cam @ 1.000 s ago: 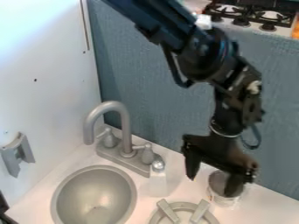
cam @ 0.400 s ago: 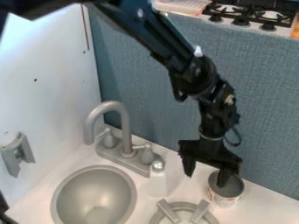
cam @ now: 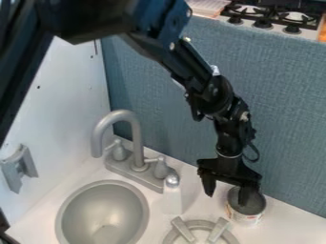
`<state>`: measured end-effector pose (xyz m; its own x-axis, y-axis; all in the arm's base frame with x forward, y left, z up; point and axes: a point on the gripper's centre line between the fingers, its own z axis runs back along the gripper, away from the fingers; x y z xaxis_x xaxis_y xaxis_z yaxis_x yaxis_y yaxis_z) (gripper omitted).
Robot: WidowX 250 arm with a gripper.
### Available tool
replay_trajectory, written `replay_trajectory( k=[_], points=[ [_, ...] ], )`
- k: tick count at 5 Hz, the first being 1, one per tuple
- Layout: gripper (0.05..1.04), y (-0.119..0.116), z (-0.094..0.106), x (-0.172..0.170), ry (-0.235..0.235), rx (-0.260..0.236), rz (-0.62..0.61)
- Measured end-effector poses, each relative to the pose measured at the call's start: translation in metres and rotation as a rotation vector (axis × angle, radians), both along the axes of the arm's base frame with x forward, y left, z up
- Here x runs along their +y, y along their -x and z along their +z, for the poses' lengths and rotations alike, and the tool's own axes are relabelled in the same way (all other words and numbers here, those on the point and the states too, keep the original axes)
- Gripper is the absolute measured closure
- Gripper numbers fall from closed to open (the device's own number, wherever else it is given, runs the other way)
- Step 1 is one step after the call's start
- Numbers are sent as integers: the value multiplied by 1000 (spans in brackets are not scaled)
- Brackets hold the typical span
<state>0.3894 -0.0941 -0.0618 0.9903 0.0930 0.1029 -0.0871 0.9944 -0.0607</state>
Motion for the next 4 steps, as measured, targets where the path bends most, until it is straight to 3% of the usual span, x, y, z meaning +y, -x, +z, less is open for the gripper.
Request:
replay_trajectory(
  k=[1, 4],
  points=[
    [83, -5, -7, 3, 15, -20, -9],
    [83, -19, -27, -5, 192, -226, -79]
  ],
)
